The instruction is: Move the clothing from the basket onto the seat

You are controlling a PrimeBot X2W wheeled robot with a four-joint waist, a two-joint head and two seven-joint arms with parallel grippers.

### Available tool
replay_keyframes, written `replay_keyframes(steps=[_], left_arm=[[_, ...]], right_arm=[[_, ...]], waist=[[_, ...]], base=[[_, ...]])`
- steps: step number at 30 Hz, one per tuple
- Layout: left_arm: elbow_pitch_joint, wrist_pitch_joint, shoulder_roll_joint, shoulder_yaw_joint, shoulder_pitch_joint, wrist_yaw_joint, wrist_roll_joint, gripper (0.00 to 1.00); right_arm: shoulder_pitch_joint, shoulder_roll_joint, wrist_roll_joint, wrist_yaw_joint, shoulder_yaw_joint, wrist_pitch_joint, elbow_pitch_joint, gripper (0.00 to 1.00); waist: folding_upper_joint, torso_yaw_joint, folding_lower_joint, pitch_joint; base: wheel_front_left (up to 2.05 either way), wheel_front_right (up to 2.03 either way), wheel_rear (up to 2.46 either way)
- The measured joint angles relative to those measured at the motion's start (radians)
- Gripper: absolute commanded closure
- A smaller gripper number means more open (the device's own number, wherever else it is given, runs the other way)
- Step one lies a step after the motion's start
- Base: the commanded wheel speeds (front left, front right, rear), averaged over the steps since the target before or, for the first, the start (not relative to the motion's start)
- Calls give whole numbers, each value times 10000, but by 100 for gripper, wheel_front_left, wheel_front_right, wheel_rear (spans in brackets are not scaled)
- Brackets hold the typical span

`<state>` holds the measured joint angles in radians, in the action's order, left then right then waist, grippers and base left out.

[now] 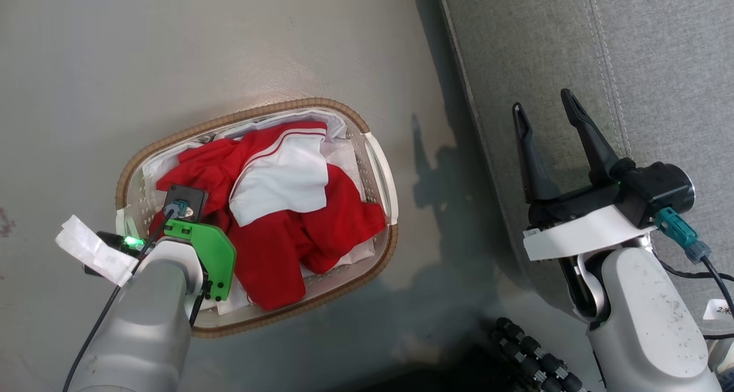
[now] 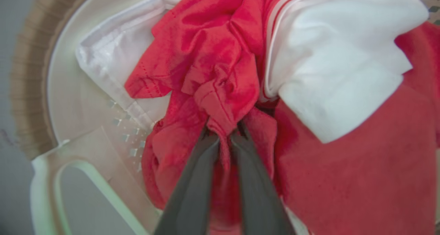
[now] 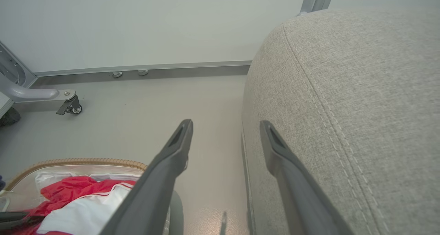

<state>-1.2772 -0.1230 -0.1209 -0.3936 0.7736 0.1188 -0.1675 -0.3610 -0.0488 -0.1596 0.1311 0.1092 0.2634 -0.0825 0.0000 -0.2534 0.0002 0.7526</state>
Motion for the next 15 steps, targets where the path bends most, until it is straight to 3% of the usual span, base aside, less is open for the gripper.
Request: replay_keyframes(steps=[15], left_arm=[[61,-1016,347,-412,-682,69,-253,100]], right_arm=[[214,8,366,0,-228,0,-370,0]], waist=[[0,311,0,-1072]], base=[[0,0,0]])
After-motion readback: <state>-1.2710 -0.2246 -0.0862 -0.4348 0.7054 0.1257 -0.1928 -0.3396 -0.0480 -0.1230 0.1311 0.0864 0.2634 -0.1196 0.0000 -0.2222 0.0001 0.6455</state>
